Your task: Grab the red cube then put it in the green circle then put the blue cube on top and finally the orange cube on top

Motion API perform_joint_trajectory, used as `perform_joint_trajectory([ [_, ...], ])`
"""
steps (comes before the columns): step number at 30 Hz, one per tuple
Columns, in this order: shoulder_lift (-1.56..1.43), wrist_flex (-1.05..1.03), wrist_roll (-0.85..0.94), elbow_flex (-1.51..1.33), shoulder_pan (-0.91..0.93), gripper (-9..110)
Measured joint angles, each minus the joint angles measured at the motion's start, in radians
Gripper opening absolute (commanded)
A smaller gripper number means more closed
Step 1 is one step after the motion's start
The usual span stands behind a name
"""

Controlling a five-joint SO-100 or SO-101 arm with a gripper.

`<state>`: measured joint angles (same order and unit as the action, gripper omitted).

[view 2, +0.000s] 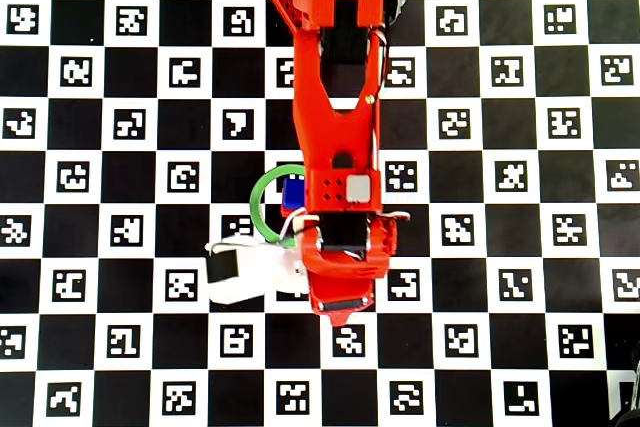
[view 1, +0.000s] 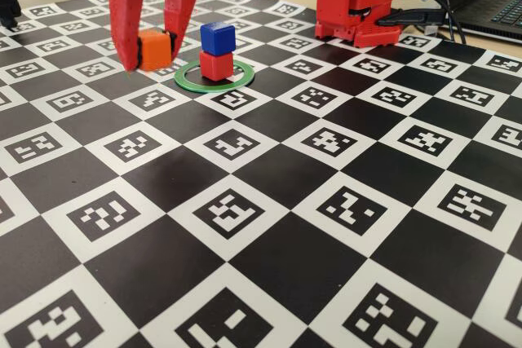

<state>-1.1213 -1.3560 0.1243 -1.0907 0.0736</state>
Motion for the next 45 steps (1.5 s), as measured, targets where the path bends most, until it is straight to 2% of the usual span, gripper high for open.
perform_joint_trajectory([
  [18, -0.298, -0.164, 0.012, -0.147, 0.078, 10],
  [34, -0.508, -0.16, 0.028, -0.426, 0.104, 10],
  [45, -0.597, -0.067, 0.021, -0.627, 0.104, 10],
])
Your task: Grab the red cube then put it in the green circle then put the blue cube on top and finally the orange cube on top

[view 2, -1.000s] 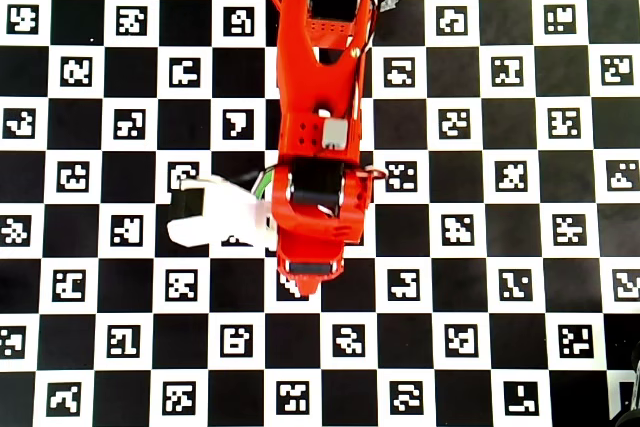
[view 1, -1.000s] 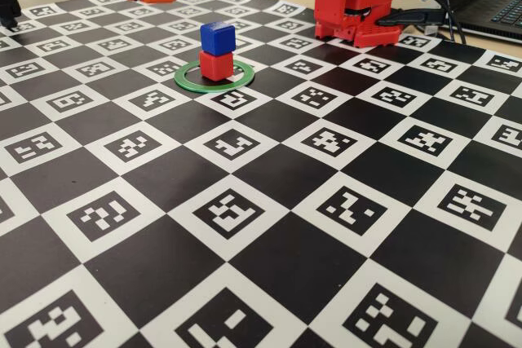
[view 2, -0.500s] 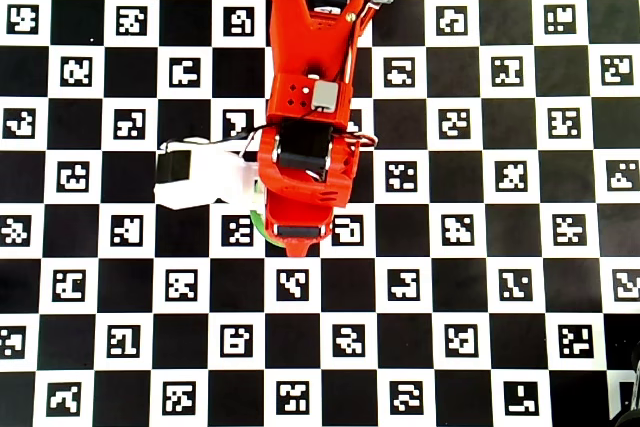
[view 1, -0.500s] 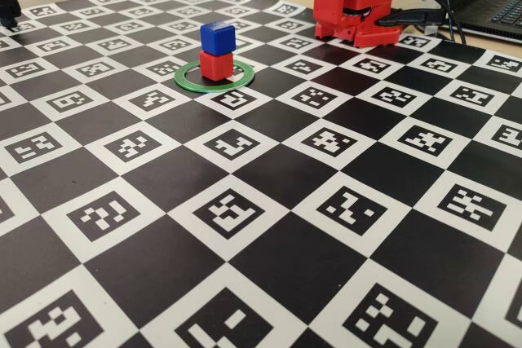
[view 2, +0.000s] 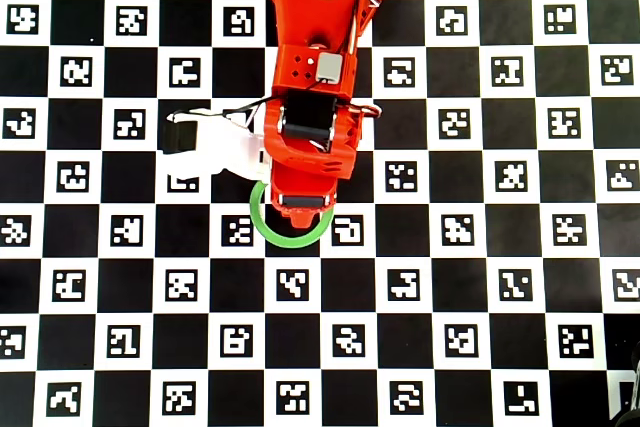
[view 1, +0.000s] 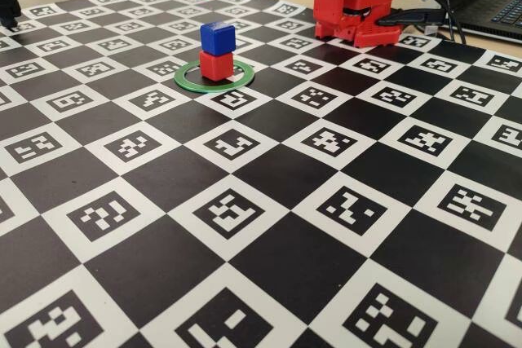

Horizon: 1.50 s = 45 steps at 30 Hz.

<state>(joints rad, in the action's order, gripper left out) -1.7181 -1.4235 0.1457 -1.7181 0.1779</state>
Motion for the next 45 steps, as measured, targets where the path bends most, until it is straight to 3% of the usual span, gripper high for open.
perform_joint_trajectory([
  [41, -0.003, 0.126, 0.0, -0.17, 0.0, 9],
  [45, -0.003, 0.126, 0.0, -0.17, 0.0, 14],
])
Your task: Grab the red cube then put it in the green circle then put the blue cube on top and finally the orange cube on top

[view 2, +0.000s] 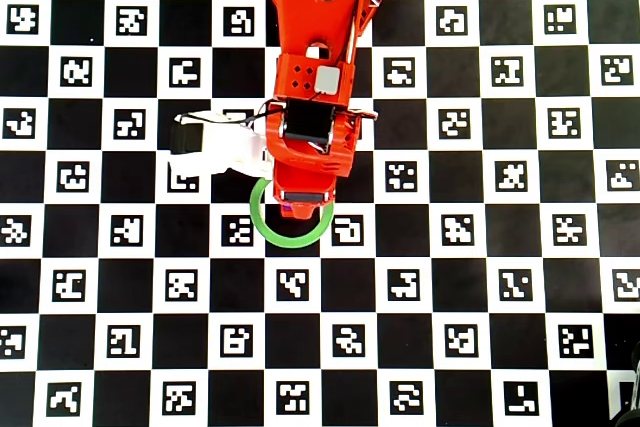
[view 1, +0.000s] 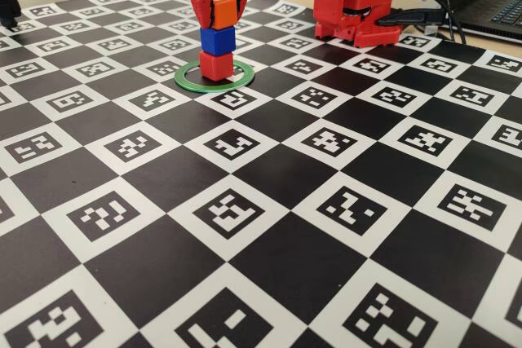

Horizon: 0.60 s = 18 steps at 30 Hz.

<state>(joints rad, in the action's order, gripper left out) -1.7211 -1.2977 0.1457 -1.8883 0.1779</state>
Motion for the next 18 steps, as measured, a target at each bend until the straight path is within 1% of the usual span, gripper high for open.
perform_joint_trajectory([
  [3, 0.0, 0.012, -0.009, -0.002, 0.0, 32],
  [5, 0.0, 0.015, -0.015, -0.002, 0.0, 40],
  [10, -0.008, 0.021, -0.015, -0.002, 0.0, 44],
  [18, -0.058, -0.006, -0.015, -0.002, 0.0, 46],
])
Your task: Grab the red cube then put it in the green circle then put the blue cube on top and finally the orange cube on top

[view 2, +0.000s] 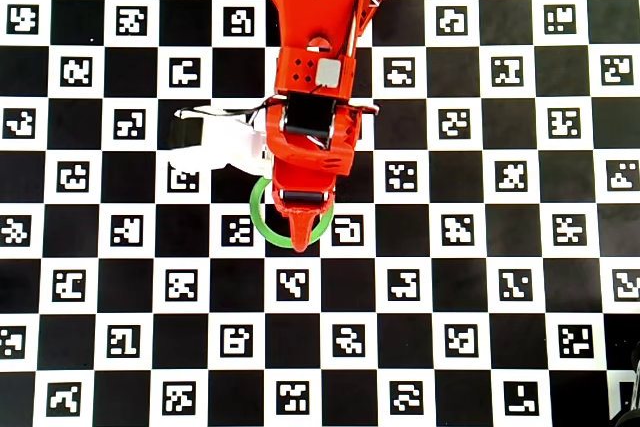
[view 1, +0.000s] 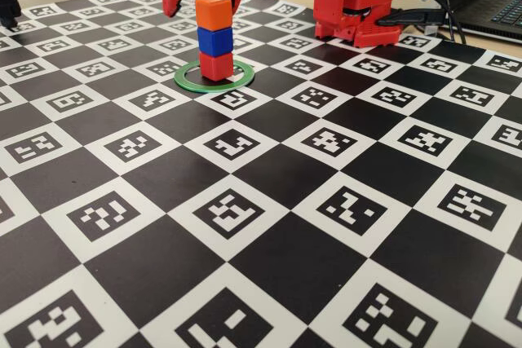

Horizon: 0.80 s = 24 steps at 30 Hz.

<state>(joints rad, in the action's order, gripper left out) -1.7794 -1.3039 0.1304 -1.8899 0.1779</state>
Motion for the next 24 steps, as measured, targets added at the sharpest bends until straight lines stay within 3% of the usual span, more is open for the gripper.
perform_joint_trajectory([
  [19, -0.089, -0.236, 0.0, 0.192, 0.009, 46],
  [24, -0.17, -0.258, 0.018, 0.209, 0.009, 40],
])
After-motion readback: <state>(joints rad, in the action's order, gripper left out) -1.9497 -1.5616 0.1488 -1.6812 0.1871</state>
